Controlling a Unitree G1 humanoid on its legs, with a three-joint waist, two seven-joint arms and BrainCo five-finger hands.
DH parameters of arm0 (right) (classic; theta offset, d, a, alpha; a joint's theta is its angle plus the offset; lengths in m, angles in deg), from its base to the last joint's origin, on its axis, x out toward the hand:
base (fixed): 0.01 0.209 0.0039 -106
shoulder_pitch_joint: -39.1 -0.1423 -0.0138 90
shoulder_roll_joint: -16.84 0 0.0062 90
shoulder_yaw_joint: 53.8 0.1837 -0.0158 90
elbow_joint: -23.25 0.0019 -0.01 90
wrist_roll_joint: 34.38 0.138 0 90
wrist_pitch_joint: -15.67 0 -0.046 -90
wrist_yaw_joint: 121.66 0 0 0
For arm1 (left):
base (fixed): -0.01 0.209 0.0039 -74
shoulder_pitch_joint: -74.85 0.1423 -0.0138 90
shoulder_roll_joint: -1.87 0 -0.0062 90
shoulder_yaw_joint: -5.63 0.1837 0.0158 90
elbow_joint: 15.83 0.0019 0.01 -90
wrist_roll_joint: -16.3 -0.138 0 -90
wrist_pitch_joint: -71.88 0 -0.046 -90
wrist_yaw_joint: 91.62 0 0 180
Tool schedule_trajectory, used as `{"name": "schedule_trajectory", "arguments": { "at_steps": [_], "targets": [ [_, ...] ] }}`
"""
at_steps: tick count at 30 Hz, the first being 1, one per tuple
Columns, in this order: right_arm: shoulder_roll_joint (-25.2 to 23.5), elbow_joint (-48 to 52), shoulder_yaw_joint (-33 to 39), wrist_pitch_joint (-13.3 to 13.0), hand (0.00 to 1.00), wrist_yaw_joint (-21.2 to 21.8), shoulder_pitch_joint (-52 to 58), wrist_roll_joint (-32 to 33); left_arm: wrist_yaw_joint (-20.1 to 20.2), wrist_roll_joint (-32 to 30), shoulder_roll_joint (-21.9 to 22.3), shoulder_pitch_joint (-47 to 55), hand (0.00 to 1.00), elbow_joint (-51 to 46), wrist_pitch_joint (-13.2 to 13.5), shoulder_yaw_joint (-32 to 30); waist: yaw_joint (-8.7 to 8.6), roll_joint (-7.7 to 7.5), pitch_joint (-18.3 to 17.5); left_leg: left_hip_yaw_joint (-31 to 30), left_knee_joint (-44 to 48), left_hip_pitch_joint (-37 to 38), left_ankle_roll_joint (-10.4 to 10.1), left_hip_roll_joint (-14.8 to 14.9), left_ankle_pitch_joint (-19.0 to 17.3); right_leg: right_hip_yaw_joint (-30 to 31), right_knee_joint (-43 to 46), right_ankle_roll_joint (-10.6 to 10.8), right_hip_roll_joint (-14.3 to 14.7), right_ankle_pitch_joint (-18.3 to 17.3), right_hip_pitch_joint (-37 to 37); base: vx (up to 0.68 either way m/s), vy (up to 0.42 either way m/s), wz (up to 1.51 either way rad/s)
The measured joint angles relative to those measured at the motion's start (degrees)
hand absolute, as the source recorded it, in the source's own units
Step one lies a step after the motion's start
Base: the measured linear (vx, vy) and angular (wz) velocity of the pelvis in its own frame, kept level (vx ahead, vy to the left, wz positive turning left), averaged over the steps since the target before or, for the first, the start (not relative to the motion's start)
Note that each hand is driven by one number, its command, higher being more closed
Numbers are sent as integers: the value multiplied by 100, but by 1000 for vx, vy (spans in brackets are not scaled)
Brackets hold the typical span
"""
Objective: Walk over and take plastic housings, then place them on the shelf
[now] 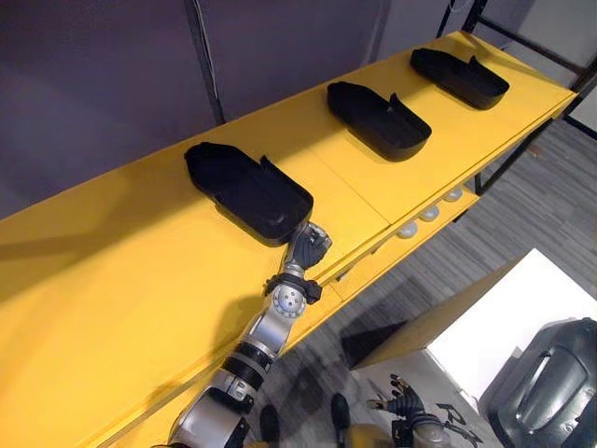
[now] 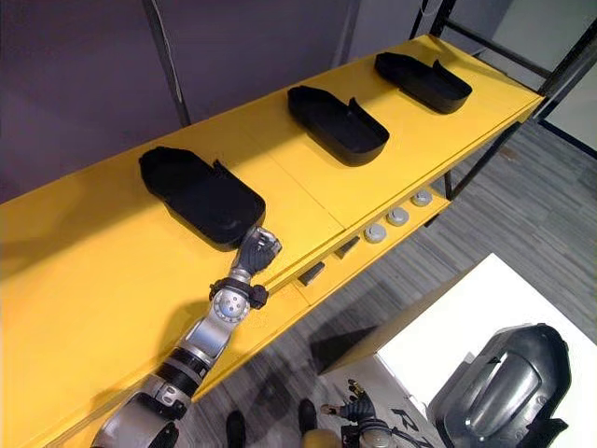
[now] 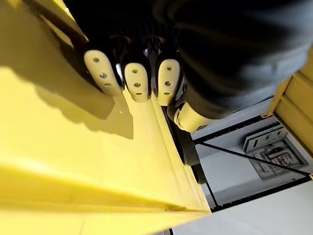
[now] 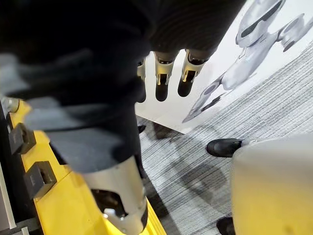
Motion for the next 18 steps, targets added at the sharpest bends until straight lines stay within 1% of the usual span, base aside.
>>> {"name": "schedule_trajectory", "arguments": {
  "at_steps": [14,18],
  "targets": [
    [-12,30,0,-74,0,0,55,-3,-380,64,44,2,100,-8,-57,-699,-18,31,42,42,-1,28,-34,46,-23,2,2,-5,43,0,9,1,0,-1],
    [-13,37,-1,-74,0,0,62,-4,-380,135,34,21,100,-19,-68,-718,-13,33,44,44,-1,59,-41,47,-28,2,2,-6,43,-1,43,0,0,0]
  ]
}}
